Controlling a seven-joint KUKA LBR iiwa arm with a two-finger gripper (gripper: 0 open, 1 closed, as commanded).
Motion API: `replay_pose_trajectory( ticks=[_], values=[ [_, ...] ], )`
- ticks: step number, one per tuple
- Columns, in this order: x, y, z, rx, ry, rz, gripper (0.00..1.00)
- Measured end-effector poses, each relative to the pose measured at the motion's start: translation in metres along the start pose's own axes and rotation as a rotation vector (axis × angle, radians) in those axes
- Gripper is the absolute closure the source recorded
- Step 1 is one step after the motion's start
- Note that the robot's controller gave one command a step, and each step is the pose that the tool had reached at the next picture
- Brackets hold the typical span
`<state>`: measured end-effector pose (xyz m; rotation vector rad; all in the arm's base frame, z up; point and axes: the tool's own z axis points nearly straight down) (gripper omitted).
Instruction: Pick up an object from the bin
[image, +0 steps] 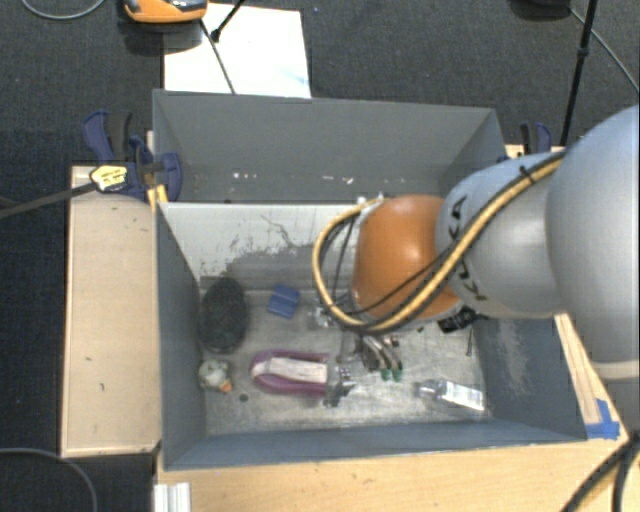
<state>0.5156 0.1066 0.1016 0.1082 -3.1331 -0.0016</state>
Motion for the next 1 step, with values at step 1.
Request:
replay_pose_trajectory(
  ticks=[1],
  values=[
    [0.0263, 0.0427, 0.0288, 0.0, -0.014, -0.175, 0.0]
  ],
)
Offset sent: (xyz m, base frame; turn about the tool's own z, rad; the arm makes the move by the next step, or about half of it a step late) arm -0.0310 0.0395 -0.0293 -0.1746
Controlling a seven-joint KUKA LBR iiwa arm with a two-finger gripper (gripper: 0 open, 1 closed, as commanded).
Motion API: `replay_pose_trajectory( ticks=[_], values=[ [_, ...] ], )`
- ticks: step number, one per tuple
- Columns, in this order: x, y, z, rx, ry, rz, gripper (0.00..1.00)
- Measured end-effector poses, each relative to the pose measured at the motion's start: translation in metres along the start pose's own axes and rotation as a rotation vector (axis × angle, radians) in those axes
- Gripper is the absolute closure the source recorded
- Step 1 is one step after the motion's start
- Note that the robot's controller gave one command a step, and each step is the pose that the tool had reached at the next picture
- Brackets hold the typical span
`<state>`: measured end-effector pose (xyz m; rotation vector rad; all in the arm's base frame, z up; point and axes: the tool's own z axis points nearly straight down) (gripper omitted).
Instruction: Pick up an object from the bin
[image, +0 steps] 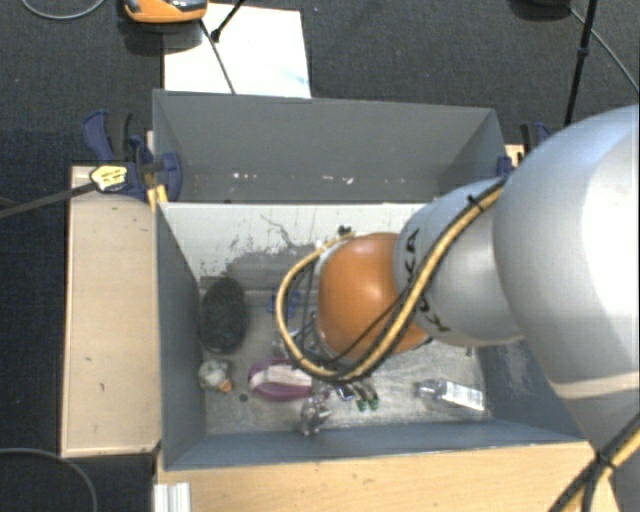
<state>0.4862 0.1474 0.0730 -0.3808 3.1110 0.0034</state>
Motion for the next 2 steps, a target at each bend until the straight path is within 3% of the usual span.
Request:
replay_pose_trajectory(
  ticks=[1, 2],
  values=[
    [0.001, -0.001, 0.0, 0.0, 0.003, 0.006, 1.0],
    [0.01, -0.088, -0.146, 0.004, -0.001, -0.154, 1.0]
  ],
)
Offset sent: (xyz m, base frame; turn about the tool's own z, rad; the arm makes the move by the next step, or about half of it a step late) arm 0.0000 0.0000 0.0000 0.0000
